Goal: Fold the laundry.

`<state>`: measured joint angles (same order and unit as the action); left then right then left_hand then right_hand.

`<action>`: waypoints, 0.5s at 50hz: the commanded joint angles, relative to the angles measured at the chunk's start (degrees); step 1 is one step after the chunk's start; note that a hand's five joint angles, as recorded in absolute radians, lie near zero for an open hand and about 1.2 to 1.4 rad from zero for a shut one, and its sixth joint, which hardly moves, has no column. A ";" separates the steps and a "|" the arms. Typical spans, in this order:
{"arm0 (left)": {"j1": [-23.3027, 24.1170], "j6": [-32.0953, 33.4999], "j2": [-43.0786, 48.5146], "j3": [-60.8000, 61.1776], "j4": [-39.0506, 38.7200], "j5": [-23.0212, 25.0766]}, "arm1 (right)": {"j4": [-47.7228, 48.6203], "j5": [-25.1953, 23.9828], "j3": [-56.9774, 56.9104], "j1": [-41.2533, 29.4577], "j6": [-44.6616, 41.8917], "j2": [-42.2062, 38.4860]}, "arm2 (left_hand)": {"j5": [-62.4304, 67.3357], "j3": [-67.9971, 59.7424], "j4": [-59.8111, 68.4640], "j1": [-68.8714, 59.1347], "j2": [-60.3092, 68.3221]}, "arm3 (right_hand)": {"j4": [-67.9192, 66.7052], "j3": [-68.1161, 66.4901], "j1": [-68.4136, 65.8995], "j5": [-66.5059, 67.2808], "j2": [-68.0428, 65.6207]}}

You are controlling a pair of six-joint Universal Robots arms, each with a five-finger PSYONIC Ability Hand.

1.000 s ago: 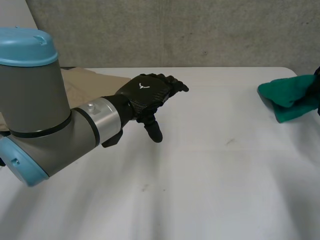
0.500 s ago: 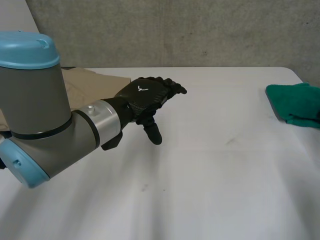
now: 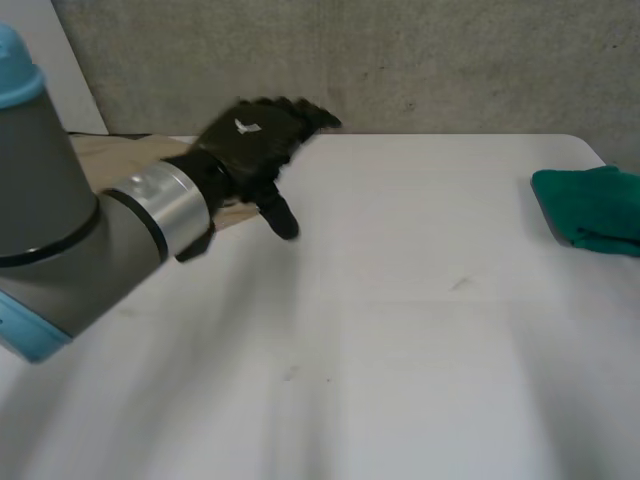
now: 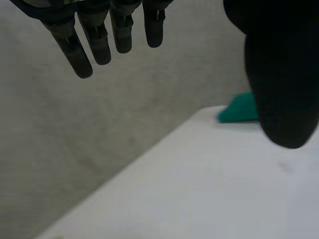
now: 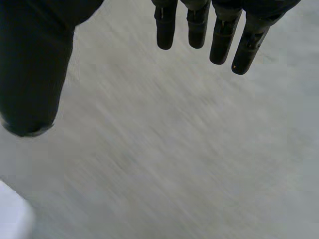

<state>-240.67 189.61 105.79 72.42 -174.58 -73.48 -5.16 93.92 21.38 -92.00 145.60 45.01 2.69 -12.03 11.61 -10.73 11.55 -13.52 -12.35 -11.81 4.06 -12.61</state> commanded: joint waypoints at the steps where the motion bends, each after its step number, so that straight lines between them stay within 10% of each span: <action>1: -14.00 0.59 1.16 0.80 -10.94 -1.66 | -2.14 -14.89 26.75 -13.55 9.09 12.80 | -2.69 2.03 -1.61 0.73 -1.55 | 3.52 2.35 1.81 -4.06 2.61; 12: -27.47 17.60 19.08 -4.55 -12.19 2.29 | 3.13 -18.59 57.88 -27.36 6.01 20.99 | -2.69 2.03 -1.61 0.73 -1.55 | 3.52 2.35 1.81 -4.06 2.61; 25: -31.52 29.41 34.04 -13.70 -12.71 2.47 | 7.09 -18.68 70.37 -28.06 3.46 22.31 | -1.97 1.31 -0.90 0.01 -0.83 | 3.52 2.35 1.81 -4.06 2.61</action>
<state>-271.13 216.93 135.12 62.15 -186.98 -70.53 0.64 75.23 88.27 -121.06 149.64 67.01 2.69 -12.03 11.59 -10.73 11.55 -13.52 -12.34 -11.81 4.07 -12.61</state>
